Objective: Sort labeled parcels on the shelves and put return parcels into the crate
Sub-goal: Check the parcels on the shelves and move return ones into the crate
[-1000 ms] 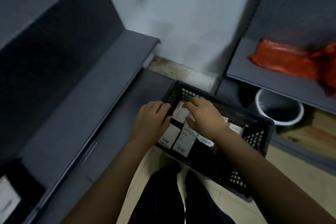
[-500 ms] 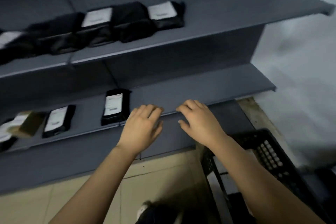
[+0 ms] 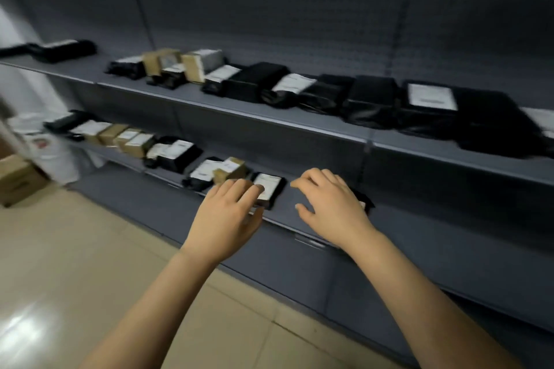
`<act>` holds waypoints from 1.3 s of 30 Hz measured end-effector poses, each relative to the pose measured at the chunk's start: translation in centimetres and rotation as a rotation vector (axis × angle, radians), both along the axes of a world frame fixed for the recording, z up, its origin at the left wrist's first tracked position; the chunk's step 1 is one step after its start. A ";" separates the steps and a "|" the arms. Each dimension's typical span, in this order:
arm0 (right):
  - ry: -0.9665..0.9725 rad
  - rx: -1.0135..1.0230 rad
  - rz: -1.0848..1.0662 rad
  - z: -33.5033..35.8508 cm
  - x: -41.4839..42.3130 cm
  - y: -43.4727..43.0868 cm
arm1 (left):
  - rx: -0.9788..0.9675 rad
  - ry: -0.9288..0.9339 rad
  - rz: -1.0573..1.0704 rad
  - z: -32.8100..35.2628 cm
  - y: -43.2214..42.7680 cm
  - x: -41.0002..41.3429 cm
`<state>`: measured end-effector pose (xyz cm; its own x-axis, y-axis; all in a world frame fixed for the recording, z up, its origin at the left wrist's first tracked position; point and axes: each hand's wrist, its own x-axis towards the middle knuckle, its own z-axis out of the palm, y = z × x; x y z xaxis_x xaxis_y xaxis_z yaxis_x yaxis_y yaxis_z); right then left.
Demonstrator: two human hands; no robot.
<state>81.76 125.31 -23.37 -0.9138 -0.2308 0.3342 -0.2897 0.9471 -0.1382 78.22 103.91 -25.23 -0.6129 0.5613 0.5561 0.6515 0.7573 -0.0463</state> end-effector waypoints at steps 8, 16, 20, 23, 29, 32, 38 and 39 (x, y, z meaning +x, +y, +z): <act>0.110 -0.032 0.188 3.7 -13.0 -17.1 | 0.003 0.108 0.212 4.4 -17.2 -7.7; 0.130 -0.080 0.367 5.1 -23.5 -29.5 | -0.043 0.104 0.408 6.7 -29.2 -14.4; 0.142 -0.110 0.420 5.1 -29.2 -33.4 | -0.071 0.093 0.455 7.1 -32.7 -19.3; 0.163 -0.137 0.444 5.3 -34.6 -36.1 | -0.109 0.108 0.476 7.7 -35.3 -24.3; 0.167 -0.191 0.465 6.7 -47.1 -41.2 | -0.104 0.146 0.501 9.5 -40.1 -36.1; 0.171 -0.212 0.460 7.5 -52.7 -43.6 | -0.080 0.142 0.513 10.5 -42.2 -41.7; 0.165 -0.271 0.412 7.3 -60.9 -46.8 | 0.001 0.159 0.462 10.4 -45.1 -51.4; 0.166 -0.273 0.396 7.1 -62.1 -47.1 | 0.010 0.158 0.447 10.2 -45.4 -53.0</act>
<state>19.69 78.25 -16.27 -0.7034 -0.4326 0.5639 -0.6582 0.6960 -0.2870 25.20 58.49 -15.03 -0.7009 0.2557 0.6659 0.2469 0.9628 -0.1099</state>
